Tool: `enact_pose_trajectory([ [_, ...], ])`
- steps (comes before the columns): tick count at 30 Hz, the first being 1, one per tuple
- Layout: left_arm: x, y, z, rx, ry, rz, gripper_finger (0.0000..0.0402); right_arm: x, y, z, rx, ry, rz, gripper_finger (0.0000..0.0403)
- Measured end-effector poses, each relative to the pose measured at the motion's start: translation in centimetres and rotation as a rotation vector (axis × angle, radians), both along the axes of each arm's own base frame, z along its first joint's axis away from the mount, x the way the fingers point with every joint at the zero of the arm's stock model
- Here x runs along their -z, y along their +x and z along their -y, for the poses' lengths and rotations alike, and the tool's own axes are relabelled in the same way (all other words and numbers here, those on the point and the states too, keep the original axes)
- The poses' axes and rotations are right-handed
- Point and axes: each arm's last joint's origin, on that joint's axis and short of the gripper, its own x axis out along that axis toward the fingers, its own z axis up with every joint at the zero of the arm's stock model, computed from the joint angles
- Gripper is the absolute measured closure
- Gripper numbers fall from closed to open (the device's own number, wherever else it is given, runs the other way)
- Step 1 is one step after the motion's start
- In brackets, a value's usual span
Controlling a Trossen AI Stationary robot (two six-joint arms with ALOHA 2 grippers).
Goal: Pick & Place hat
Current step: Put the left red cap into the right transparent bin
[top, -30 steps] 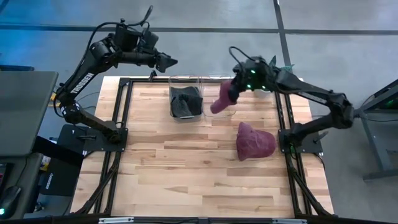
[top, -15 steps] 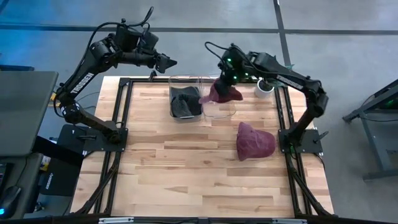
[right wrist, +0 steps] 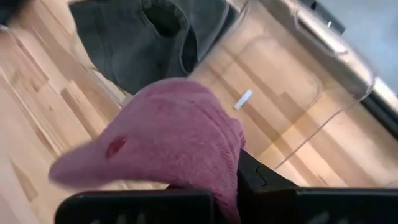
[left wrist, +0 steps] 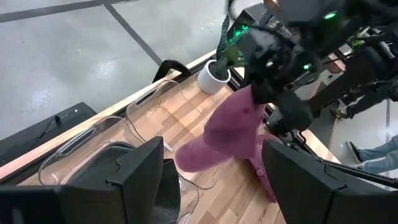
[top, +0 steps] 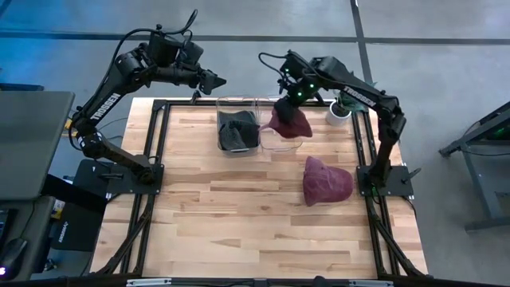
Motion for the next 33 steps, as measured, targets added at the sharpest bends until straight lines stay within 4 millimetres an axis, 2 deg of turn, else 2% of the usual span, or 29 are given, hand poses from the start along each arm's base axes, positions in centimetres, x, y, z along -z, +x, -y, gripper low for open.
enact_pose_trajectory([
  [5, 0.0, 0.0, 0.0, 0.001, 0.000, -0.001, 0.0138, 1.8, 0.6, 0.6, -0.018, 0.053, -0.072, 0.0403],
  [15, 0.1, 0.0, 0.0, 0.008, 0.011, -0.014, 0.0138, 2.1, 0.0, -0.1, -0.066, 0.090, -0.156, 0.0403],
  [24, 0.0, 0.0, 0.0, 0.007, 0.012, -0.013, 0.0138, 1.9, 0.5, -0.4, -0.207, 0.121, -0.060, 0.0403],
  [29, 0.0, 0.0, 0.0, 0.007, 0.012, -0.013, 0.0138, 1.9, 0.7, -0.5, -0.226, 0.113, -0.045, 0.0403],
  [33, 0.0, 0.0, 0.0, 0.006, 0.012, -0.013, 0.0138, 2.9, 1.3, -0.1, -0.224, 0.135, -0.070, 0.0403],
])
